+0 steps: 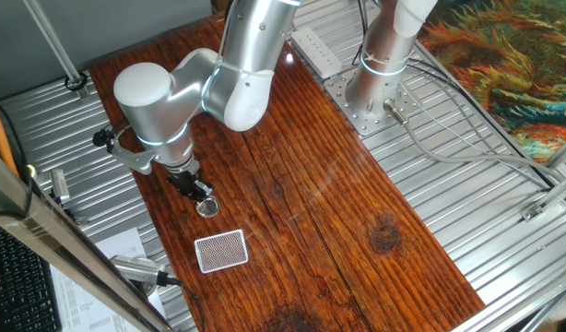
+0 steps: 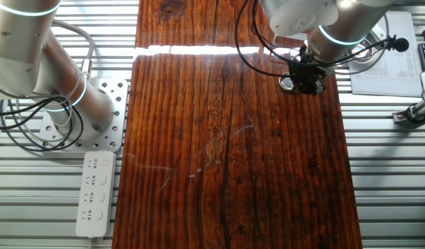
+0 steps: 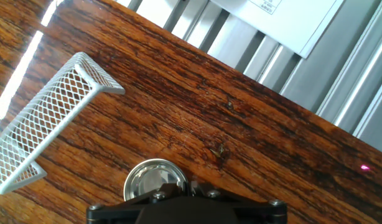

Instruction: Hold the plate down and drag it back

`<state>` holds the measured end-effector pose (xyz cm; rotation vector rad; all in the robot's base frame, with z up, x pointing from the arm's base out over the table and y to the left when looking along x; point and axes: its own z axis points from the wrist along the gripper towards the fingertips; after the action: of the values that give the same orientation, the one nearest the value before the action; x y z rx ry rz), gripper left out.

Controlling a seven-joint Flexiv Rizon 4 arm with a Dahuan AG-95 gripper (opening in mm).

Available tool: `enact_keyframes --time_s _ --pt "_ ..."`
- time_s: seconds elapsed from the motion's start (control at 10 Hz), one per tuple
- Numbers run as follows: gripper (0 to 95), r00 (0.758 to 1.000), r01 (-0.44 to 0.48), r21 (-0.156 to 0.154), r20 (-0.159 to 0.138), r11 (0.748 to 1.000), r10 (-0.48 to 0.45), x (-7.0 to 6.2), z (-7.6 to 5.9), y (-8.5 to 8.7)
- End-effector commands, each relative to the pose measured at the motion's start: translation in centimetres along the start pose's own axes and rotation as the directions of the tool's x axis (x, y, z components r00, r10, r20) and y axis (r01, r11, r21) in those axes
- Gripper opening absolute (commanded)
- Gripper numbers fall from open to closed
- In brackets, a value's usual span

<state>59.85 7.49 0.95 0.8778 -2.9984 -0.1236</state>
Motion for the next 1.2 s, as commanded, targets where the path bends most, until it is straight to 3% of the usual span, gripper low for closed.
enact_keyframes --time_s 0.1,1.2 --pt "0.0 1.0 0.004 0.0 -0.003 1.0 -0.004 0.15 -0.13 -0.11" --pt "0.0 1.0 0.023 0.003 -0.005 1.0 -0.023 0.81 -0.11 -0.93"
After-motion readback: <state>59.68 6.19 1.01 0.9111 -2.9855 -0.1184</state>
